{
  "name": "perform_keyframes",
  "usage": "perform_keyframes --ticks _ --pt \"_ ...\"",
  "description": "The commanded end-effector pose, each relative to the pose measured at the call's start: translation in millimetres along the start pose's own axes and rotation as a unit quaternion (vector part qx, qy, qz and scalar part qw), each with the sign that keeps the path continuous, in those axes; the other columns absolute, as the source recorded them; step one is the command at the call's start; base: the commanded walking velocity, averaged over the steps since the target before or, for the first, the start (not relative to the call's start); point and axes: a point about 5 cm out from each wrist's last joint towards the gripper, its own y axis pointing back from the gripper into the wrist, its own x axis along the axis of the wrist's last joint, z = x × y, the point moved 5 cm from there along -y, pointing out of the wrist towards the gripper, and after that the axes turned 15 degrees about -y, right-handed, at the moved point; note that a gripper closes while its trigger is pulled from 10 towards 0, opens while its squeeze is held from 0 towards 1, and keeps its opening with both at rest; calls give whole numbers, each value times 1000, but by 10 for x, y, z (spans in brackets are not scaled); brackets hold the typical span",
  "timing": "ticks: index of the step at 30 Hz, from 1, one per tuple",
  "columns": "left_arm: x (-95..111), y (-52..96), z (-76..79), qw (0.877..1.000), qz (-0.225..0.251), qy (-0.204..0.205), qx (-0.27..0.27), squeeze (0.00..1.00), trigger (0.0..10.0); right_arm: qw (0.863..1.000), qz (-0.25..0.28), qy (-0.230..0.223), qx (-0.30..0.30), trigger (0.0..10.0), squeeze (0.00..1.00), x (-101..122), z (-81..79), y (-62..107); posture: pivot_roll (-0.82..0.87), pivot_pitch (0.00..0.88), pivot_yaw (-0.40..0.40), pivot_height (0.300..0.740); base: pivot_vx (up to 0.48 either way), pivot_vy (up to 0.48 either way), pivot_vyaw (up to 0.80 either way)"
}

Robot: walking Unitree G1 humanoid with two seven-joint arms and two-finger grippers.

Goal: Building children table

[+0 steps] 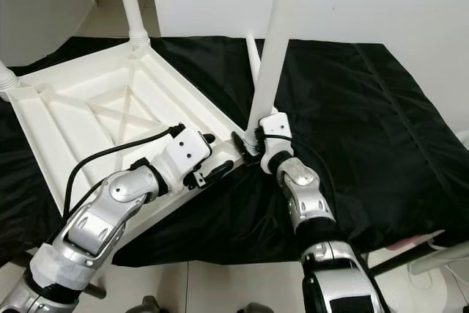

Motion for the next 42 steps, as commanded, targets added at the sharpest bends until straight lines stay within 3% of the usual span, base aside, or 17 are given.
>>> perform_keyframes --ticks 1,13,14,15,16,17,18,19,20,26,27,30,31,36,42 --pt "-11 -15 -29 1000 -2 -10 -2 0 10000 999 1 8 33 10000 0 51 -52 -56 -10 0 13 740 0 0 0" --pt "9 -50 -112 1000 0 -19 3 0 10000 997 -15 26 71 10000 0 130 -22 -156 -5 0 14 740 0 0 0" --pt "12 -52 -120 1000 1 -19 4 0 10000 997 -23 21 69 5373 0 95 5 -142 -2 0 13 740 0 0 0" --pt "15 -52 -124 1000 1 -19 4 0 10000 997 -28 18 67 5373 0 72 22 -133 -2 0 13 740 0 0 0" --pt "16 -51 -128 1000 1 -19 5 0 10000 997 -31 13 66 3725 0 46 38 -118 -2 0 13 740 0 0 0" --pt "16 -51 -128 1000 1 -19 5 0 10000 997 -31 13 66 3725 0 46 38 -118 -2 0 13 740 0 0 0" --pt "16 -51 -129 1000 1 -19 5 0 10000 997 -33 11 65 824 0 31 47 -109 -2 0 13 740 0 0 0" --pt "14 -50 -132 1000 1 -20 6 0 10000 997 -37 4 66 824 0 3 53 -98 -4 0 18 740 0 0 0" --pt "13 -48 -133 1000 1 -19 6 0 10000 997 -40 -5 65 0 0 -35 62 -79 -4 0 18 740 0 0 0" --pt "22 -46 -118 1000 3 -18 2 0 10000 997 -55 -20 54 0 0 -177 89 -20 -12 0 29 740 0 0 0" --pt "25 -48 -114 1000 4 -18 0 0 10000 997 -57 -25 49 4980 0 -211 85 -14 -14 0 32 740 0 0 0" --pt "26 -48 -111 1000 4 -18 -1 0 10000 997 -58 -28 46 4980 0 -233 81 -10 -14 0 32 740 0 0 0" --pt "31 -50 -111 1000 5 -17 -1 0 10000 997 -60 -34 34 10000 0 -266 84 -10 -14 0 32 740 0 0 0" --pt "35 -51 -108 1000 5 -17 -2 0 10000 997 -68 -37 8 10000 0 -328 95 -12 -14 0 32 740 0 0 0" --pt "9 -44 -88 1000 0 -15 1 0 10000 994 -57 -56 -74 10000 0 -388 147 -11 -13 0 14 740 0 0 0"
